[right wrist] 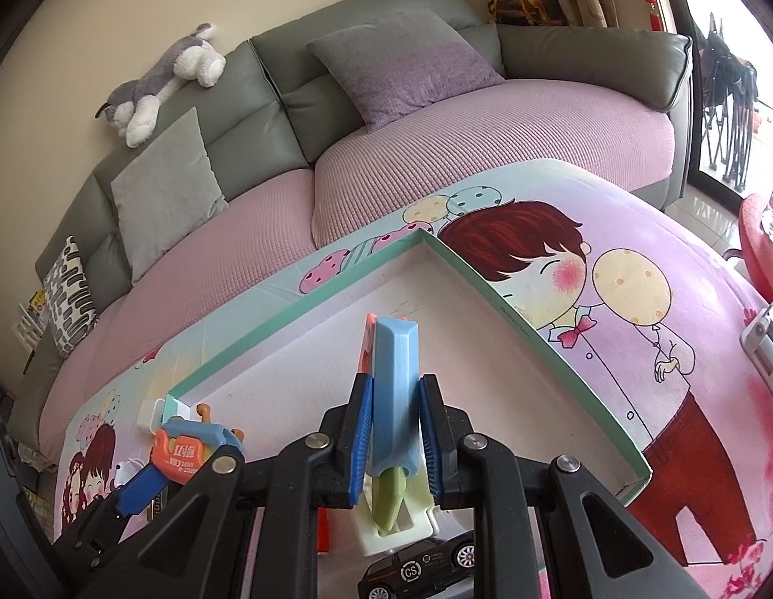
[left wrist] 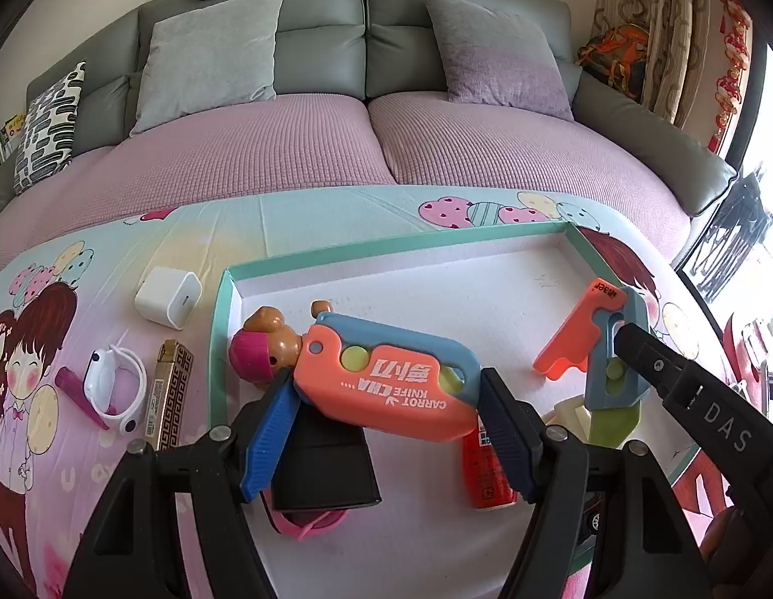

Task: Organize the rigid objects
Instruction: 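Release the orange card into the tray with the left tool while the right tool releases the blue knife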

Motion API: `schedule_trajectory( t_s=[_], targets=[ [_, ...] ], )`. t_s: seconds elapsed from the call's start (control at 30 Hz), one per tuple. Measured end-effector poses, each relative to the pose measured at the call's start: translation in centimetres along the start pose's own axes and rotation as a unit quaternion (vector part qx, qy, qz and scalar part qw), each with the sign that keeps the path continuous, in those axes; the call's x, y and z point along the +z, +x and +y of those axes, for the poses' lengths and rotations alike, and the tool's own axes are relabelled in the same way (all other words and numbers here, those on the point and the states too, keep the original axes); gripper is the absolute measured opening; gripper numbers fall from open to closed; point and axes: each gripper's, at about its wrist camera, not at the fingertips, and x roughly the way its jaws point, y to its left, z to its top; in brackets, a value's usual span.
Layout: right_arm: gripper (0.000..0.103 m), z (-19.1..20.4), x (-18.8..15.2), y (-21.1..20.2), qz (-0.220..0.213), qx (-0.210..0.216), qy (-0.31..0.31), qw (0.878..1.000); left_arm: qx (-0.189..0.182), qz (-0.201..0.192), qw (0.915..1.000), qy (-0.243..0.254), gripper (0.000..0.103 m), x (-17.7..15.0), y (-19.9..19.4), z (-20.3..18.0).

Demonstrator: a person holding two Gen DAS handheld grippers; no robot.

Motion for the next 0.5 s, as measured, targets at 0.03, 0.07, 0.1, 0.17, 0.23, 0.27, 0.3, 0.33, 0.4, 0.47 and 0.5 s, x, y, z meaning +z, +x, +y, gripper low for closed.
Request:
schedule_trajectory(
  t_s=[0.03,0.07,0.1,0.17,0.23,0.27,0.3,0.33,0.4,0.47,0.5],
  targets=[
    [0.022,0.03,0.0,0.02,0.002,-0.006,-0.002,1.0,0.0,0.001,1.0,0.0,0.074,0.02,0.03,0.0],
    [0.023,0.03,-0.01,0.05,0.003,-0.01,-0.003,1.0,-0.001,0.001,1.0,0.0,0.074,0.03,0.02,0.01],
    [0.023,-0.01,0.0,0.07,0.004,-0.01,-0.004,1.0,-0.001,0.002,1.0,0.0,0.074,0.03,0.01,0.01],
    [0.023,-0.23,0.0,0.07,0.006,-0.007,0.002,1.0,-0.001,0.003,1.0,0.0,0.074,0.07,0.0,0.01],
    [0.023,-0.33,0.0,0.08,0.007,-0.007,0.004,1.0,-0.001,0.004,1.0,0.0,0.074,0.07,0.02,0.06],
    [0.023,-0.34,-0.01,0.09,0.008,-0.008,0.004,1.0,-0.001,0.005,1.0,0.001,0.074,0.07,0.04,0.05],
    [0.023,-0.35,0.0,0.09,0.008,-0.009,0.004,1.0,-0.001,0.005,1.0,0.001,0.074,0.07,0.05,0.08],
    [0.023,-0.34,0.01,0.1,0.009,-0.01,0.004,1.0,-0.001,0.006,1.0,0.001,0.074,0.07,0.05,0.1],
    [0.024,-0.26,0.0,0.19,0.013,-0.017,0.0,1.0,-0.001,0.006,1.0,0.001,0.074,0.07,0.03,0.09],
    [0.026,-0.18,-0.07,0.29,0.017,-0.026,-0.006,0.999,-0.004,0.006,1.0,-0.002,0.074,0.12,-0.07,0.16],
    [0.027,-0.19,-0.07,0.3,0.018,-0.029,-0.007,0.999,-0.005,0.006,1.0,-0.002,0.074,0.14,-0.12,0.2]
  ],
)
